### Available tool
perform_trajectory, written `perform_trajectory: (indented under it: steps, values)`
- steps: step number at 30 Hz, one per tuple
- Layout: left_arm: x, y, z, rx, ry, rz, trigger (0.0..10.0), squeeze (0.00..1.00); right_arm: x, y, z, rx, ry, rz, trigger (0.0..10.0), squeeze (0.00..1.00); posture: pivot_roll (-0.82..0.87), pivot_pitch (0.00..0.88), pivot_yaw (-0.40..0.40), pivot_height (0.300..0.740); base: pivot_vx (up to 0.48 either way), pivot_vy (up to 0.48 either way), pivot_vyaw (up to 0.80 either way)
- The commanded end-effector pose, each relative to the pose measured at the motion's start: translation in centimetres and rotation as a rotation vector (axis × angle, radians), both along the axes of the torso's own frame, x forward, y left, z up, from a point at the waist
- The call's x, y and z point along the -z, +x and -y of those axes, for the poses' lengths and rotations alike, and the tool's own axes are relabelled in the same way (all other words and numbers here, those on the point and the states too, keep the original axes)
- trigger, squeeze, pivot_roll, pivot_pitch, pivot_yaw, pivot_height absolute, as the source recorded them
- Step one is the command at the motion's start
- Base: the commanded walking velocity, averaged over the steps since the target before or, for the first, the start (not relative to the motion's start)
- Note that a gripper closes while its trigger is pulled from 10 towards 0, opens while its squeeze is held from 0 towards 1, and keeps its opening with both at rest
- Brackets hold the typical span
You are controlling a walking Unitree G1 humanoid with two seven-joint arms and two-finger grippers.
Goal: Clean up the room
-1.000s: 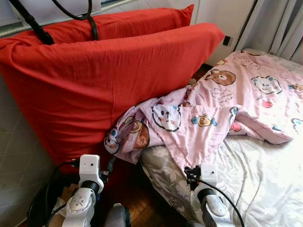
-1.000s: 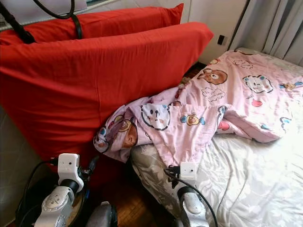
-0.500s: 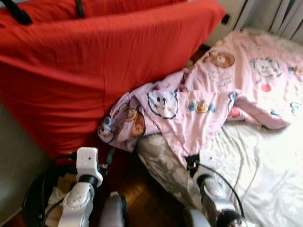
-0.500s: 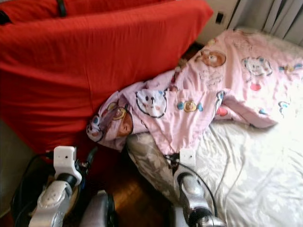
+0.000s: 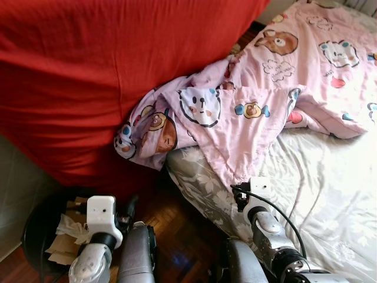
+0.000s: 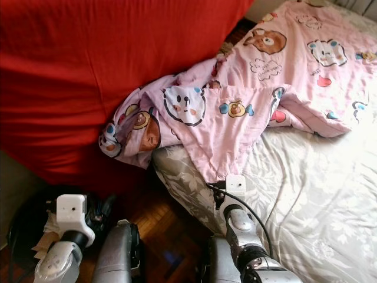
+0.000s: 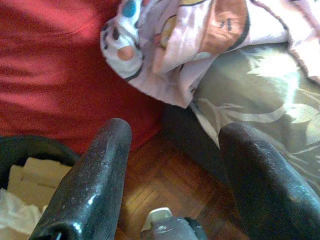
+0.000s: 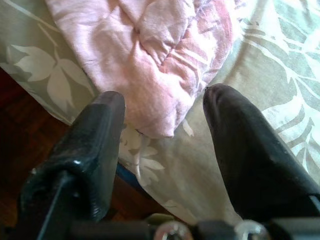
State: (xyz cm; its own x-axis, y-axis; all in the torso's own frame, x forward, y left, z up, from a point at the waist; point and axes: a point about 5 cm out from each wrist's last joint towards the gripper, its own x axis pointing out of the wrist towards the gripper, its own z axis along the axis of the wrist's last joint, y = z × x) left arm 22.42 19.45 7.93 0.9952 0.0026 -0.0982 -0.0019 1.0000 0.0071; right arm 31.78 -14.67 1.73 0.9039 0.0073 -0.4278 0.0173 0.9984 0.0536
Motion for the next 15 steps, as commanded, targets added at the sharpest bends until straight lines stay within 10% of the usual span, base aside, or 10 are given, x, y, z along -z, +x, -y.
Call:
perform_trajectory:
  steps: [1,6,7,15]
  values:
    - [0.2,-0.5,0.0,0.000,0.006,-0.026,10.0,0.00,0.8,-0.6,0.2,0.010,-0.004,-0.046,10.0,1.00,0.15,0.373,-0.055,0.622,0.000,0.000,0.00]
    - [-0.1,-1.1,0.0,-0.001,0.008,-0.034,10.0,0.00,0.4,-0.2,0.3,0.024,0.010,-0.035,10.0,1.00,0.16,0.384,-0.053,0.622,0.000,0.000,0.00]
    - [-0.6,-1.8,0.2,0.002,0.012,-0.039,10.0,0.00,0.0,0.2,0.3,0.028,0.012,-0.026,10.0,0.00,0.17,0.401,-0.048,0.622,0.000,0.000,0.00]
    - [-2.3,-3.1,0.2,0.002,0.024,-0.029,10.0,0.00,-0.8,0.9,1.1,0.066,-0.003,-0.017,10.0,0.00,0.19,0.431,-0.040,0.622,0.000,0.000,0.00]
